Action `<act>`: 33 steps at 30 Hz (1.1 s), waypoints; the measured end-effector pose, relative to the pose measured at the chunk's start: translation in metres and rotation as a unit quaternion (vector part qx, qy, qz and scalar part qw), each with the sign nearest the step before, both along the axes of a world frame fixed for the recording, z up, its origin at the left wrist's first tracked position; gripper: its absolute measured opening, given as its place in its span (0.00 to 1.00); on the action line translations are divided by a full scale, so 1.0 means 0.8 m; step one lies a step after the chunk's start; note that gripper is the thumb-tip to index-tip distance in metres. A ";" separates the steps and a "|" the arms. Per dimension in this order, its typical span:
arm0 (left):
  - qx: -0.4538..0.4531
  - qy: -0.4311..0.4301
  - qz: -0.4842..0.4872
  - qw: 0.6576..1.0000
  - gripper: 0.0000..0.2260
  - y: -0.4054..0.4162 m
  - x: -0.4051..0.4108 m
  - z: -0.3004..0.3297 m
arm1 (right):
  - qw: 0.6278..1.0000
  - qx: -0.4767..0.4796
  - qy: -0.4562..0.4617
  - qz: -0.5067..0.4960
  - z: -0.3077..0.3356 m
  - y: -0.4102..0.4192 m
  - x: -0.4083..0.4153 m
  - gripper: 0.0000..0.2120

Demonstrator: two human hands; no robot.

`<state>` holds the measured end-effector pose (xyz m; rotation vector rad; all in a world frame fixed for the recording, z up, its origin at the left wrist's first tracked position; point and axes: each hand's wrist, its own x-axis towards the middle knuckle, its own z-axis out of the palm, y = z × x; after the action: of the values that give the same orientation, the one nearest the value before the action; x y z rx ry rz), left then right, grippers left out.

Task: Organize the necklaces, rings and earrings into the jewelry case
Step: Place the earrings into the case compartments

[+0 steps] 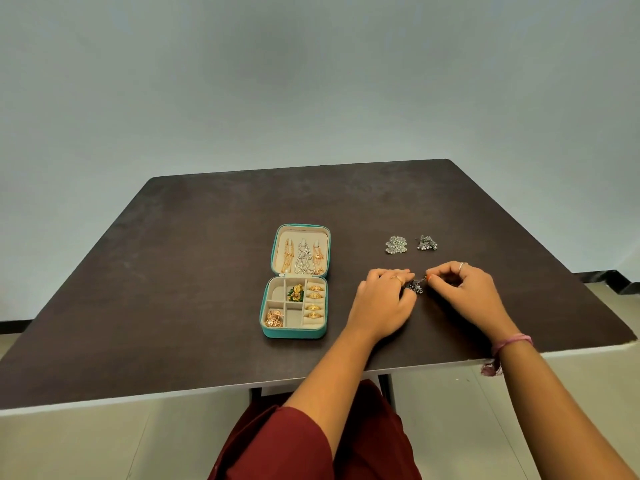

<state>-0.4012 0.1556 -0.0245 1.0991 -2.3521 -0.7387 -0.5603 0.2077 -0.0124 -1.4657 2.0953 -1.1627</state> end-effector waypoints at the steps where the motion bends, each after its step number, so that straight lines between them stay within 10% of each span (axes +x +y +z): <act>1: 0.005 0.012 0.001 1.000 0.19 0.000 0.001 0.000 | 1.000 0.003 0.001 -0.001 0.002 0.000 -0.001 0.03; 15: 0.108 0.385 0.050 0.915 0.17 0.020 0.028 0.025 | 0.995 -0.006 0.005 0.101 0.084 0.011 0.024 0.09; 33: 0.150 0.544 0.011 0.825 0.17 0.036 0.090 0.096 | 0.985 -0.033 0.002 0.167 0.161 0.034 0.083 0.10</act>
<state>-0.3294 0.1843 0.0525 0.5244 -1.2536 -1.3086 -0.4936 0.2351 0.1161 -1.7670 1.7365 -1.1053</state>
